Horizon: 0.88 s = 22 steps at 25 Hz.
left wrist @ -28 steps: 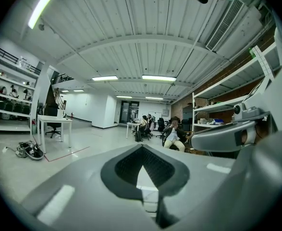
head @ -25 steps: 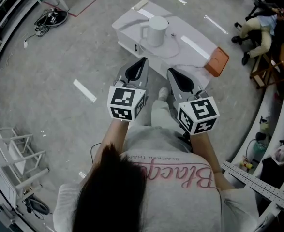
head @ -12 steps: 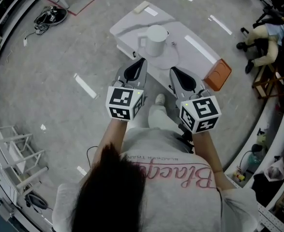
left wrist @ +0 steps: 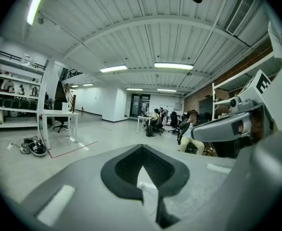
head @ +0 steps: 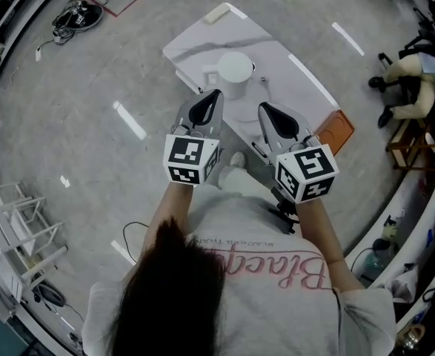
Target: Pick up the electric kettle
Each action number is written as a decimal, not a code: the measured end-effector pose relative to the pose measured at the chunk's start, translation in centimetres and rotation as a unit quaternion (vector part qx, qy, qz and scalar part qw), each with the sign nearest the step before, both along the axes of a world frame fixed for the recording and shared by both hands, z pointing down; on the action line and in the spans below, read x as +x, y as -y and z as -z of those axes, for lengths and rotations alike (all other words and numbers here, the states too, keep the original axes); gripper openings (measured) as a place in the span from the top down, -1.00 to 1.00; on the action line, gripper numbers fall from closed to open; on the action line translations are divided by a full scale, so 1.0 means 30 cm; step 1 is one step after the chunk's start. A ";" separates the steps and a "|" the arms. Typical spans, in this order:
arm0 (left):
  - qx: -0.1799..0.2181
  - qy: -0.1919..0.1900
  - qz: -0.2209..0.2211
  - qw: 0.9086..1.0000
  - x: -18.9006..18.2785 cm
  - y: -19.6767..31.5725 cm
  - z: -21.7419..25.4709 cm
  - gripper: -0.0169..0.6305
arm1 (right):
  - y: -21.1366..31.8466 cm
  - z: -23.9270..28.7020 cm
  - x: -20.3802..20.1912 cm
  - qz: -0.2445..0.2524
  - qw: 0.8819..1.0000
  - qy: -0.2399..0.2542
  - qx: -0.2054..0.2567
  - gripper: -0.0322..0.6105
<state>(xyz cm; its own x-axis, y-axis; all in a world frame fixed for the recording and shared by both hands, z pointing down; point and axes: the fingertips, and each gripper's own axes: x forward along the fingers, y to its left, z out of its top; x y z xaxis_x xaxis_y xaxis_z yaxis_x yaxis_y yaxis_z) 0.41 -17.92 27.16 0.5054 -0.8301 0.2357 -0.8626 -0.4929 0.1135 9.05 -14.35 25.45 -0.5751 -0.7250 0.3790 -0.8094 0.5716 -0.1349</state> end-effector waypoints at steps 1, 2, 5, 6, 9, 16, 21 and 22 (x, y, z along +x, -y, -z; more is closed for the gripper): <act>-0.005 0.000 0.002 1.000 0.010 0.020 -0.010 0.94 | 0.023 -0.006 0.014 0.003 1.000 -0.001 -0.002 0.83; -0.008 0.001 0.004 1.000 0.020 0.036 -0.019 0.94 | 0.044 -0.012 0.028 0.005 1.000 -0.002 -0.003 0.83; -0.013 0.006 0.004 1.000 0.044 0.076 -0.040 0.94 | 0.099 -0.036 0.065 0.009 1.000 -0.006 -0.009 0.83; -0.014 0.007 0.004 1.000 0.046 0.088 -0.046 0.94 | 0.115 -0.044 0.069 0.009 1.000 -0.006 -0.011 0.83; -0.019 0.011 0.009 1.000 0.038 0.118 -0.069 0.94 | 0.146 -0.069 0.063 0.020 1.000 -0.004 -0.019 0.83; -0.025 -0.004 0.012 1.000 0.016 0.202 -0.138 0.94 | 0.200 -0.151 0.030 0.066 0.997 -0.004 -0.034 0.83; -0.030 0.005 0.003 1.000 0.004 0.252 -0.236 0.94 | 0.264 -0.252 0.012 0.069 0.997 -0.006 -0.040 0.83; -0.032 0.006 0.002 0.999 0.001 0.263 -0.259 0.94 | 0.279 -0.276 0.008 0.068 0.997 -0.006 -0.042 0.83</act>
<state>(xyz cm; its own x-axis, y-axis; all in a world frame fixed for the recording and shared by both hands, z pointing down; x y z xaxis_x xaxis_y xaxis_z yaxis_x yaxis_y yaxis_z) 0.43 -25.82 34.92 0.4990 -0.8152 0.2940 -0.8660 -0.4814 0.1352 9.29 -22.71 33.74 -0.6608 -0.6065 0.4422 -0.7275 0.6625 -0.1784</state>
